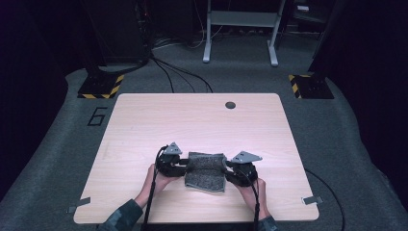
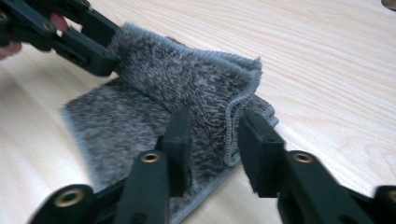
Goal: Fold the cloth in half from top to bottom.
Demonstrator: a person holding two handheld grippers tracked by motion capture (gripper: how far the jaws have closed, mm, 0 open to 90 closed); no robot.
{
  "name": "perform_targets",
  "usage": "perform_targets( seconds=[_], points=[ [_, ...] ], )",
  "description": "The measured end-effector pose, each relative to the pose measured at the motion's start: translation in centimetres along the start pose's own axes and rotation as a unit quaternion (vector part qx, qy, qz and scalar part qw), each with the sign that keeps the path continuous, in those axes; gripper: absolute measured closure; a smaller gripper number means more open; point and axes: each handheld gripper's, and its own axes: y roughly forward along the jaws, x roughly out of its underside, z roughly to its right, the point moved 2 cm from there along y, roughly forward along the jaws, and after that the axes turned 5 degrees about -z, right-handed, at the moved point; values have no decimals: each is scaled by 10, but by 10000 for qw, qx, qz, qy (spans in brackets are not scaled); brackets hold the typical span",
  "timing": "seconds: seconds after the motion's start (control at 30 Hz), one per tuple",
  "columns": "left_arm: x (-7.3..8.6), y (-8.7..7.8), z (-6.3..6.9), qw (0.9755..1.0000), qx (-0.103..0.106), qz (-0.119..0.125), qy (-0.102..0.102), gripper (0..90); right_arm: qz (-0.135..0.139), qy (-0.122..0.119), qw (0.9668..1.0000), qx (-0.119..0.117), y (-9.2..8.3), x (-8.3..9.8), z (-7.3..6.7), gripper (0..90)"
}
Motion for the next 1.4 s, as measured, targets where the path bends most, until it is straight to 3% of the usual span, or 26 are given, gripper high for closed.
perform_targets(
  seconds=[0.23, 0.4, 0.5, 0.63, 0.7, 0.77, 0.9, 1.03, 1.17, 1.33, 1.4],
  points=[
    [8, -25, 11, 9999, 163, -18, 15, 441, 302, 182, 9994, -9, -21, -6, 5, 464],
    [2, -38, 16, 9999, 74, 131, 28, 375, 238, 363, 9990, 46, -14, -11, 15, 343],
    [-4, -32, 8, 9996, -63, 203, -182, 338, 31, 475, 9987, 167, -3, -11, 18, 256],
    [-6, -12, -6, 9982, -191, 79, -562, 253, -141, 548, 9981, 244, 11, -5, 18, 158],
    [-4, -3, -8, 9976, -520, -54, -452, 226, -210, 475, 9982, 308, 17, -2, 16, 142],
    [1, 6, -8, 9968, -604, -189, -490, 219, -332, 416, 9981, 326, 21, 2, 11, 122],
    [12, 12, -2, 9951, -866, -439, -181, 202, -614, 137, 9966, 534, 28, 11, -1, 98],
    [19, 16, 2, 9934, -949, -643, 20, 194, -873, -73, 9940, 647, 36, 19, -6, 93],
    [24, 16, 3, 9929, -1015, -621, 59, 193, -888, -179, 9936, 669, 38, 24, -6, 91],
    [23, 11, 3, 9947, -870, -549, -67, 173, -954, -208, 9939, 514, 37, 23, -1, 86],
    [17, 5, 1, 9952, -873, -413, -142, 166, -811, -55, 9958, 432, 31, 18, 3, 86]
  ],
)
